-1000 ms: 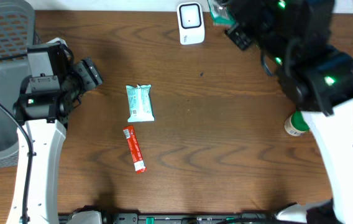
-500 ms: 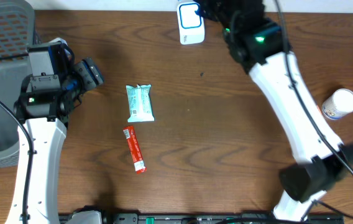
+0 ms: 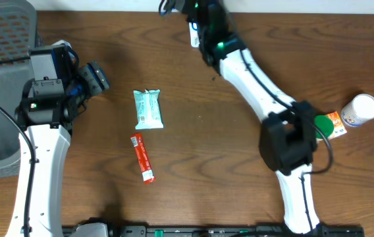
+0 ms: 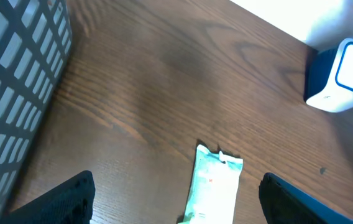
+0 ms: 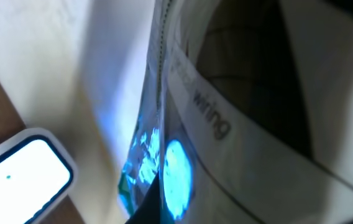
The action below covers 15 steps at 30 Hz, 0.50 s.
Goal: Scan the item barcode
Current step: 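Lift the 3M packet with the right gripper to the scanner window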
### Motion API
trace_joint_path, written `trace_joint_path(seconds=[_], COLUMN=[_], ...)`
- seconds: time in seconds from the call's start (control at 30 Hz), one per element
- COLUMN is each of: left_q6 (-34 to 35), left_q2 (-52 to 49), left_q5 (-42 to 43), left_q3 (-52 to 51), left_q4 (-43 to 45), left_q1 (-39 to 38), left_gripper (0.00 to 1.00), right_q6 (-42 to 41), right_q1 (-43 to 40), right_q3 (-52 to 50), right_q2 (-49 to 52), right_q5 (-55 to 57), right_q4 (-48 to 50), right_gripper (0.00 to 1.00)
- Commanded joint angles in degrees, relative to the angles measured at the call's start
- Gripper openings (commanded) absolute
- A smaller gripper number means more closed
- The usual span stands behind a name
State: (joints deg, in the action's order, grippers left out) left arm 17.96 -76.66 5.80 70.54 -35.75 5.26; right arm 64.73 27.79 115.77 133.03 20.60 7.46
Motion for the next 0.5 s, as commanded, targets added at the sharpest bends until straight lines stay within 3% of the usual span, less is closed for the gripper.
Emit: trace_joint_path(seconds=[0.0, 0.2, 0.47], left_q6=[-0.5, -0.5, -0.5], left_q2=[-0.4, -0.4, -0.4], left_q5=[-0.5, -0.5, -0.5], left_q3=[0.6, 0.6, 0.6], left_q4=[0.0, 0.0, 0.0], left_q1=[0.2, 0.2, 0.2], left_gripper=[0.83, 0.84, 0.83], right_q6=[7.2, 17.6, 15.4], right_q1=[0.4, 1.1, 2.1], right_q3=[1.1, 1.1, 1.1], right_q2=[4.3, 11.5, 13.2], right_q5=[2.7, 6.8, 6.9], right_q4=[4.1, 12.9, 13.0], right_gripper=[0.01, 0.01, 0.01])
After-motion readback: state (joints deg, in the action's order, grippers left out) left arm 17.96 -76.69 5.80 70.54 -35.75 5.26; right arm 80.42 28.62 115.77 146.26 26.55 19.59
